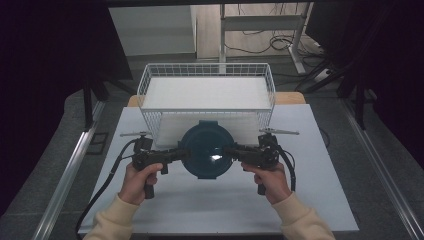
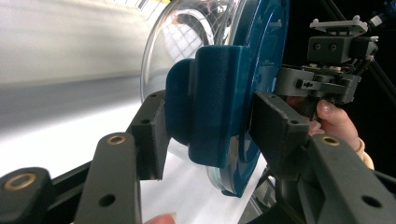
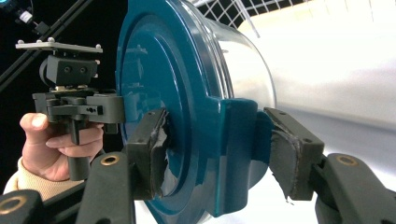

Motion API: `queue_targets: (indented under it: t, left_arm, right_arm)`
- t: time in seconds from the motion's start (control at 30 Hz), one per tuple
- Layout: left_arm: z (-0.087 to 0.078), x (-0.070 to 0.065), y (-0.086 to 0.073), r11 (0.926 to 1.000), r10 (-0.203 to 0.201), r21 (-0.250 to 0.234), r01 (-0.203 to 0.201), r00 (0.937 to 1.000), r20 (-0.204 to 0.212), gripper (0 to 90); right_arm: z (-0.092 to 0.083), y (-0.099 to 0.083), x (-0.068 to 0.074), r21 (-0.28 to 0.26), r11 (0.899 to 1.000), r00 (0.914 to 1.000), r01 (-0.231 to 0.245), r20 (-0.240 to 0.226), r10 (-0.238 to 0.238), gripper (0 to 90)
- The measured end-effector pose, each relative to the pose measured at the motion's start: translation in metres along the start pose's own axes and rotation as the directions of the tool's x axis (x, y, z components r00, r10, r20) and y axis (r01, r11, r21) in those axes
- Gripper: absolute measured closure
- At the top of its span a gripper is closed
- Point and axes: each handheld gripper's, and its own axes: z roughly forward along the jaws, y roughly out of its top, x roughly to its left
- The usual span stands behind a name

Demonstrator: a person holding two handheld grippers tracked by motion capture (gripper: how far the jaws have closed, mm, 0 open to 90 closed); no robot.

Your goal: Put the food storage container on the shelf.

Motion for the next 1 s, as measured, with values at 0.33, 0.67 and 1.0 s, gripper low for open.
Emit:
queue_targets:
  t: [0.33,0.67,1.0]
  left_arm:
    - [-0.001,-0.011,0.025,0.9994,0.024,-0.024,-0.023,0.9997,0.007,48.3]
    - [-0.008,-0.019,0.054,0.9977,0.045,-0.052,-0.044,0.9989,0.017,48.4]
    - [-0.017,-0.027,0.093,0.9937,0.08,-0.08,-0.079,0.9967,0.014,48.3]
  right_arm:
    - [-0.007,0.027,0.007,-0.021,0.999,0.9997,0.024,0.004,-0.024,42.8]
    - [-0.007,0.058,0.017,-0.03,0.998,0.9984,0.057,0.001,-0.057,43.0]
    - [-0.005,0.107,0.03,-0.02,0.995,0.9955,0.095,0.002,-0.095,43.1]
